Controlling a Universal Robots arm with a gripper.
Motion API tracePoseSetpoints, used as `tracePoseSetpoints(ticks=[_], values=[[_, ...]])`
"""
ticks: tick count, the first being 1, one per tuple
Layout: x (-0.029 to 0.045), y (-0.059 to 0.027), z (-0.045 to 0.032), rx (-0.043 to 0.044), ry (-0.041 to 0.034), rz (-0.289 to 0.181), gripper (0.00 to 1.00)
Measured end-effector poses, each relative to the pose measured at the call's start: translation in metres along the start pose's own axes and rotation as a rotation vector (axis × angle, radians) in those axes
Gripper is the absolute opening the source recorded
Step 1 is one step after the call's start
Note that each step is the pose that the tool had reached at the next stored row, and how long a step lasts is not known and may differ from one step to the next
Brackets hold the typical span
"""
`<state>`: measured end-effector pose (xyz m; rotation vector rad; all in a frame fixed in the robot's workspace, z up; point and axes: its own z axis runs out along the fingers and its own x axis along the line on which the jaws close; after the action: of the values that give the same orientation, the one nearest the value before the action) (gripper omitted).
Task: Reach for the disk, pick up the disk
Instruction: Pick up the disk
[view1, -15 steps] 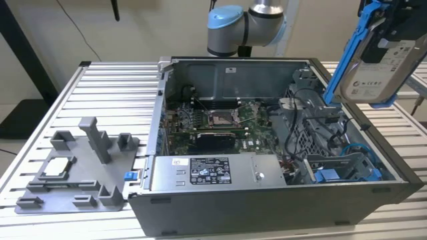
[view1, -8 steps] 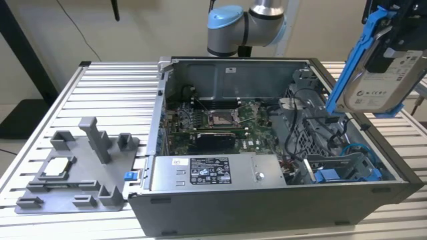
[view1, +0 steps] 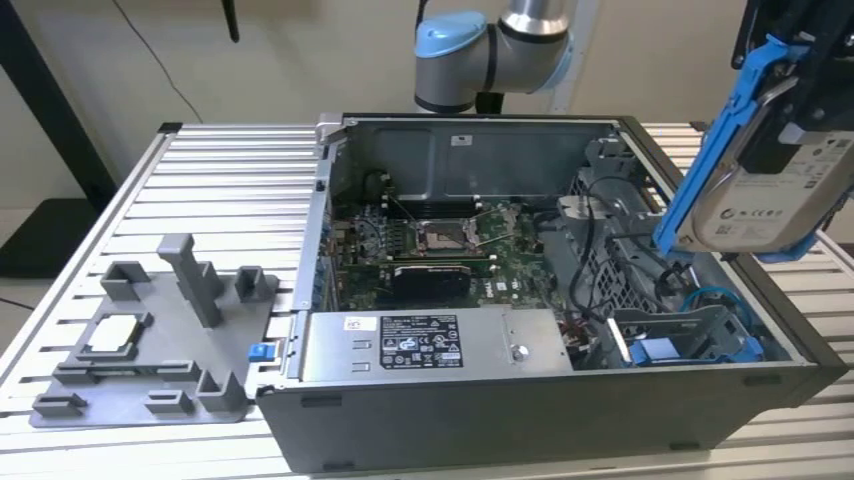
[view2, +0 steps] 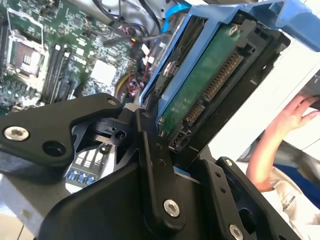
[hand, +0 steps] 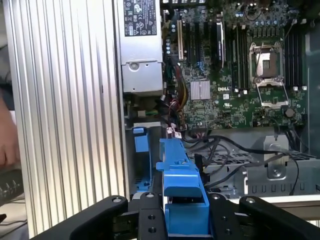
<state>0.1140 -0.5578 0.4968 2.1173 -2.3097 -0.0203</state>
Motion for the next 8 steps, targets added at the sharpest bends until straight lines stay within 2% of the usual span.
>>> tracePoseSetpoints(ticks=[8], values=[[0.0247, 0.0026, 0.0028, 0.0000, 0.0006, 0.000, 0.00]])
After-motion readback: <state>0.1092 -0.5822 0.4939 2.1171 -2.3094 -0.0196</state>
